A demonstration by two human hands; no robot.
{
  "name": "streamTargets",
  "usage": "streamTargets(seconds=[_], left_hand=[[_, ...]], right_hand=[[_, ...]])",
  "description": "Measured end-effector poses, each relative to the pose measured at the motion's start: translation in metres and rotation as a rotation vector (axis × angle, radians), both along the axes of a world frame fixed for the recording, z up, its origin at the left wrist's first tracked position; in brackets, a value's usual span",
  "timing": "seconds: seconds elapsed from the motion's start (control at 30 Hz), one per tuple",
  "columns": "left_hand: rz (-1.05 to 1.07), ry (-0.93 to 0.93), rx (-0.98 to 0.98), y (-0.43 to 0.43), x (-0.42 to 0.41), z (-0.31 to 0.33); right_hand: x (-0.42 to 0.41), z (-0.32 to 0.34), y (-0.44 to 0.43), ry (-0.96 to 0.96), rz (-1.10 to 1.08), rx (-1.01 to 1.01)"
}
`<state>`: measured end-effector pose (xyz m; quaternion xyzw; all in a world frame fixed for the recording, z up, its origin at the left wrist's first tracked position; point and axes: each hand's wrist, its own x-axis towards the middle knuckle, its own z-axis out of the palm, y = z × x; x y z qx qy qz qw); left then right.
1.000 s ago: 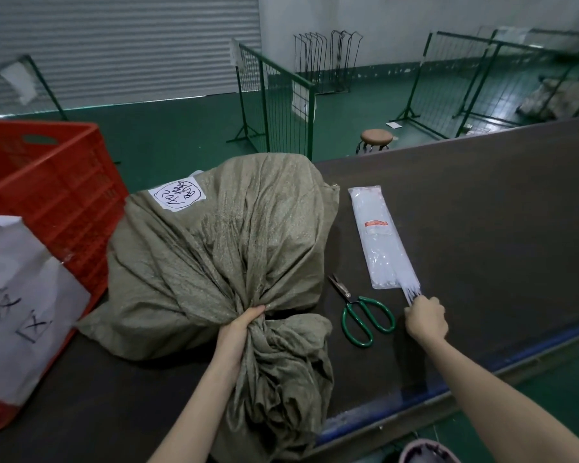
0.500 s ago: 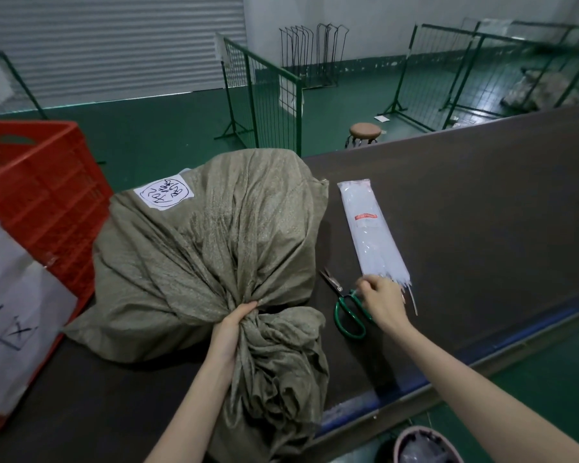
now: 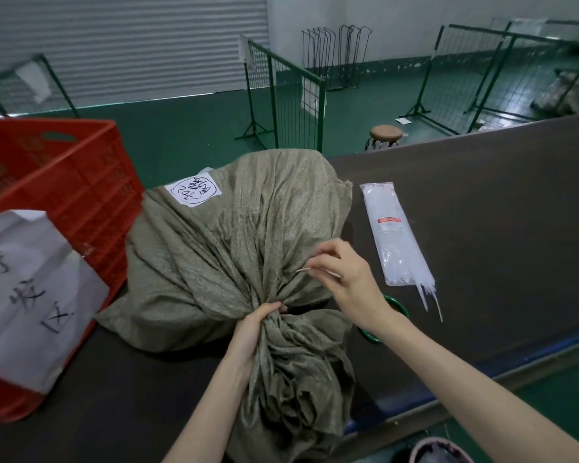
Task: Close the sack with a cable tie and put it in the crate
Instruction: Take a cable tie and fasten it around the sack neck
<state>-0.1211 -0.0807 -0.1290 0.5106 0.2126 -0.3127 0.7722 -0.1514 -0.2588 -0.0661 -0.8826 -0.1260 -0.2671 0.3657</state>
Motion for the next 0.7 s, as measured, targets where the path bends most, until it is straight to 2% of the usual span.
streamTargets(seconds=[0.07,0.17,0.4,0.57,0.7], left_hand=[[-0.007,0.001,-0.018,0.002,-0.002,0.002],[-0.01,-0.008,-0.055,0.005,-0.004,0.005],[-0.013,-0.019,-0.115,0.006,-0.008,0.009],[-0.019,0.007,-0.043,0.01,-0.008,0.008],[-0.006,0.022,-0.009,0.013,-0.007,0.007]], right_hand=[[0.0,0.006,0.009,0.029,0.099,0.031],[0.002,0.004,0.018,0.195,0.211,0.057],[0.016,-0.021,0.019,0.557,0.152,-0.237],[0.022,-0.035,0.008,0.883,0.067,-0.406],[0.03,-0.04,0.017,0.988,0.095,-0.451]])
